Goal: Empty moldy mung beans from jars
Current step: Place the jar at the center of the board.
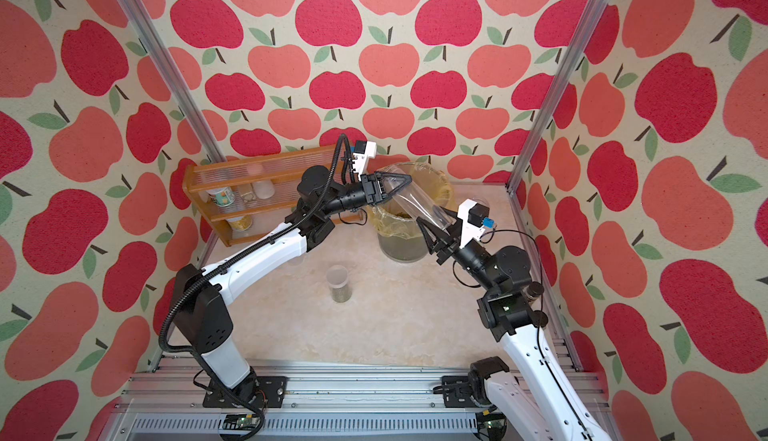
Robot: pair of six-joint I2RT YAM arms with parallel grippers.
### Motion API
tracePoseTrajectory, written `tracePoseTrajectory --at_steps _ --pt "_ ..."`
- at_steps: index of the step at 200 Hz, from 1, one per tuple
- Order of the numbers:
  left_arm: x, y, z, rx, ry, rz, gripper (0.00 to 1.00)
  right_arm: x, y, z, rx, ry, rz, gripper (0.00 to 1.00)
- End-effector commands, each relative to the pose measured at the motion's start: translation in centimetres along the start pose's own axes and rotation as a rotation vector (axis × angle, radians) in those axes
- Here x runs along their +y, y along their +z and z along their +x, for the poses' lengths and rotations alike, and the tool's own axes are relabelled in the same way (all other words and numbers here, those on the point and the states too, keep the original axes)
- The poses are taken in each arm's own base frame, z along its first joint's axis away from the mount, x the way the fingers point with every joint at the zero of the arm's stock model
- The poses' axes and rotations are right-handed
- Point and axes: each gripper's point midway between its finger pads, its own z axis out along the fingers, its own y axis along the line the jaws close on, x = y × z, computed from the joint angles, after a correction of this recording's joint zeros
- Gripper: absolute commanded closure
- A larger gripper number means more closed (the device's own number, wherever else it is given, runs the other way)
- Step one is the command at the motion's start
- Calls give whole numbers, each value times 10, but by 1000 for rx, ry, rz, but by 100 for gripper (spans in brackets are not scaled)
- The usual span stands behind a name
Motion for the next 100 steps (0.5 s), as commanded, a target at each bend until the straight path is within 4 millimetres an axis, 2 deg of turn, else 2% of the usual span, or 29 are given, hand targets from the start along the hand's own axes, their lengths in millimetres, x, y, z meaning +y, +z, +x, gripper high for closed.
tracePoseTrajectory --at_steps 1,26,66,81,100 --pt "-8 5 5 48 53 53 55 -8 1 0 -7 -21 45 50" --pt "-9 5 6 63 65 47 57 -11 3 4 5 -9 54 41" --pt "-9 -6 2 58 149 -50 60 -18 3 9 25 7 92 12" --pt "-16 -13 -1 51 207 -90 60 -17 1 10 34 11 94 2" --pt "-28 -23 -5 41 291 -142 59 -15 -4 10 52 12 101 1"
